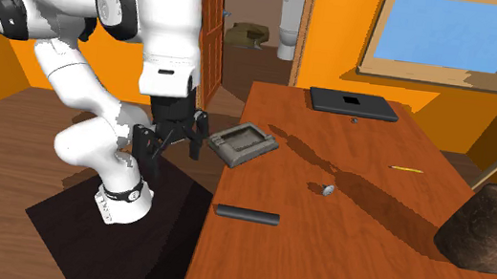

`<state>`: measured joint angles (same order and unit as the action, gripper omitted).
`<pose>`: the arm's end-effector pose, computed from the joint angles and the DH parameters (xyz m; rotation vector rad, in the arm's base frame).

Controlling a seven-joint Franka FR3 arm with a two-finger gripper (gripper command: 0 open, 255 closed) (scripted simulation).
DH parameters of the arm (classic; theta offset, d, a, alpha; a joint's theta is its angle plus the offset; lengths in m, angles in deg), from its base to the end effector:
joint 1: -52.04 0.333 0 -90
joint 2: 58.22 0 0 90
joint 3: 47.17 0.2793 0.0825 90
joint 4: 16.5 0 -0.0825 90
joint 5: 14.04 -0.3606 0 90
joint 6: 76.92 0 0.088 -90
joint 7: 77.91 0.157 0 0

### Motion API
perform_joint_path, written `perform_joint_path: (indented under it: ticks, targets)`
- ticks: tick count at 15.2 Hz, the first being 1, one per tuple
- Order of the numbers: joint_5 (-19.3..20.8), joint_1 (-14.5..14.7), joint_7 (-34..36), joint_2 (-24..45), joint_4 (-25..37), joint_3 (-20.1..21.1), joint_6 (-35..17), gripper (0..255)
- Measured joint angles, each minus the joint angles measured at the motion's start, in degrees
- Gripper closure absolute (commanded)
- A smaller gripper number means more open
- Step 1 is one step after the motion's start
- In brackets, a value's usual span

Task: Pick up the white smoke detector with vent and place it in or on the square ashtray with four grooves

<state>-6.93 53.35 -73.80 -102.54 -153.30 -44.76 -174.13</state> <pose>0.3287 0.0047 0.5095 2.9908 -0.0105 0.1368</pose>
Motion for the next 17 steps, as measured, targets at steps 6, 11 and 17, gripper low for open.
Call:
perform_joint_path:
  ticks: [6, 11, 17]
  targets:
    - [-1.5, 1.2, 5.3, 4.9, 1.1, 4.8, -2.9, 0]
    - [-2.6, 2.3, 12.3, 11.5, 3.0, 11.0, -6.3, 0]
    - [-1.5, 2.9, 21.3, 22.4, 9.1, 18.3, -9.1, 0]
